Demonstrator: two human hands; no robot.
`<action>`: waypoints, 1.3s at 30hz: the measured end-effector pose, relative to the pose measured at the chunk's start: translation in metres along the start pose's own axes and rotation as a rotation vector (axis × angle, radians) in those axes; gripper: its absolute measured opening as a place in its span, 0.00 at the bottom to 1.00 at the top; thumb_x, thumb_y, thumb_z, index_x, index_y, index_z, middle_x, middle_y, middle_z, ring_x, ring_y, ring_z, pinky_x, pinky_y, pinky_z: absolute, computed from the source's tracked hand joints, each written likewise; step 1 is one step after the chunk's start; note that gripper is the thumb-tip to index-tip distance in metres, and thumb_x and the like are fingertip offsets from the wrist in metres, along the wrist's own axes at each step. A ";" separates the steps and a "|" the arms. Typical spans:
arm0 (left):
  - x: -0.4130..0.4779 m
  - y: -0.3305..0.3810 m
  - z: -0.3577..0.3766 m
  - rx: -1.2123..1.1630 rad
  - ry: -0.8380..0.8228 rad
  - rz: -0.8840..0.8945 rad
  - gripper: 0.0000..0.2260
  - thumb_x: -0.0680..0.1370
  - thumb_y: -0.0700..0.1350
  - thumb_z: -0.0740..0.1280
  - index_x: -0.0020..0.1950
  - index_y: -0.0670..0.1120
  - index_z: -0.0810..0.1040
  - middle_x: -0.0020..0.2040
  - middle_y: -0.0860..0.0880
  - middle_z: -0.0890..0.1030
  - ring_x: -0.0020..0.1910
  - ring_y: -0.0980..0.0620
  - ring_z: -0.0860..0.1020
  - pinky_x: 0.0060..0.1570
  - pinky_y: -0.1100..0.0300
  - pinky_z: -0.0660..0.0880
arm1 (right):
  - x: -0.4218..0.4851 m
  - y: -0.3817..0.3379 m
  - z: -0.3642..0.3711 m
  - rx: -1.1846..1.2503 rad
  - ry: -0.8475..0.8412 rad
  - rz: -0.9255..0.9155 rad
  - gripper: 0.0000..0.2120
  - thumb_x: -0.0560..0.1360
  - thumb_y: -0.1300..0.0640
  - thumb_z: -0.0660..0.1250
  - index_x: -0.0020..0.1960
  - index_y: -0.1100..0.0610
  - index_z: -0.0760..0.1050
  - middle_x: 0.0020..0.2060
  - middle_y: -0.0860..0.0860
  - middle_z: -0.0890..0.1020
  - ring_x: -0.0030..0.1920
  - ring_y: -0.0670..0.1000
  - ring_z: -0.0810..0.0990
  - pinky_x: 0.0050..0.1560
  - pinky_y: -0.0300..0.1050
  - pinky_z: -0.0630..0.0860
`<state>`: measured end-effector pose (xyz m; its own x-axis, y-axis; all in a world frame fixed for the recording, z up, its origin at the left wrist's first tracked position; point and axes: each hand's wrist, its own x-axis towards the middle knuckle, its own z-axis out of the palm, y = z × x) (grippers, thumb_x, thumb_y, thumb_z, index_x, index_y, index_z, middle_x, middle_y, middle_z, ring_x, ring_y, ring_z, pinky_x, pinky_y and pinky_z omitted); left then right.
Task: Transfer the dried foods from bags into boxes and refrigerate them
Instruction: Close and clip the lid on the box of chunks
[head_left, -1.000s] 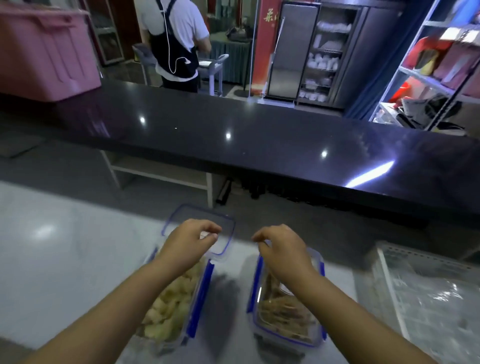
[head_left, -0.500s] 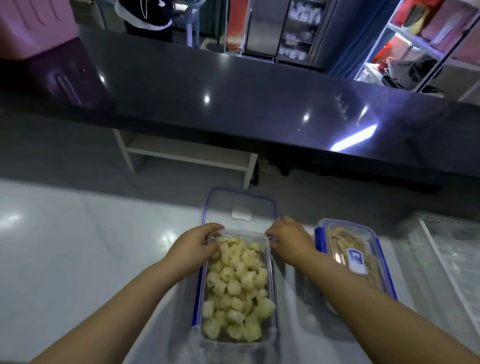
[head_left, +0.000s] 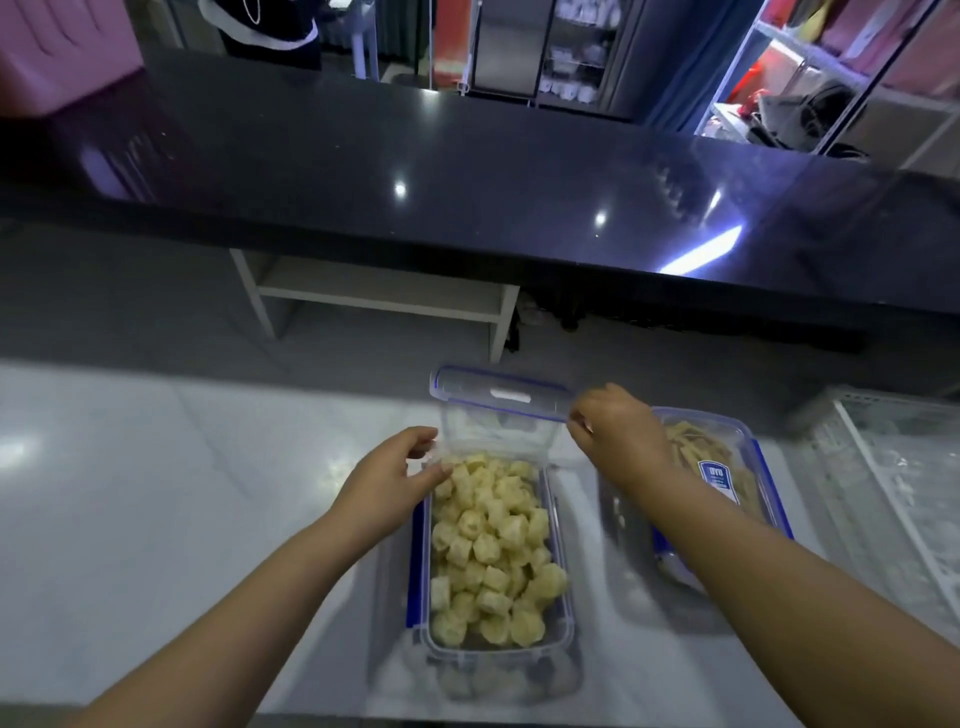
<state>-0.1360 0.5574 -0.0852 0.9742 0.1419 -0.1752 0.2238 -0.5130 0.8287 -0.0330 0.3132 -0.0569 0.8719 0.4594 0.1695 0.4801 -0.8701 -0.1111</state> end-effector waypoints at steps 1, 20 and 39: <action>-0.003 0.001 -0.002 -0.002 0.034 -0.004 0.20 0.75 0.49 0.68 0.66 0.49 0.72 0.60 0.53 0.77 0.57 0.57 0.74 0.59 0.59 0.71 | -0.002 -0.001 -0.008 0.046 0.027 0.031 0.06 0.73 0.60 0.67 0.39 0.60 0.79 0.37 0.55 0.82 0.43 0.57 0.77 0.37 0.48 0.72; -0.053 0.071 0.001 -0.343 0.314 -0.009 0.07 0.76 0.45 0.67 0.51 0.45 0.79 0.43 0.42 0.81 0.39 0.50 0.78 0.43 0.53 0.76 | -0.079 -0.032 -0.074 1.549 -0.231 0.531 0.07 0.77 0.67 0.62 0.43 0.61 0.77 0.30 0.52 0.83 0.30 0.48 0.80 0.34 0.40 0.80; -0.107 0.035 0.030 0.050 0.253 -0.157 0.06 0.74 0.47 0.67 0.48 0.49 0.83 0.32 0.50 0.79 0.33 0.52 0.77 0.32 0.60 0.70 | -0.144 -0.057 -0.021 0.878 -0.257 0.565 0.06 0.74 0.54 0.70 0.44 0.56 0.76 0.37 0.51 0.82 0.37 0.49 0.83 0.32 0.38 0.79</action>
<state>-0.2321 0.4988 -0.0535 0.8915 0.4254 -0.1559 0.3780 -0.5086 0.7736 -0.1882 0.2933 -0.0544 0.9344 0.1437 -0.3260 -0.1864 -0.5826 -0.7911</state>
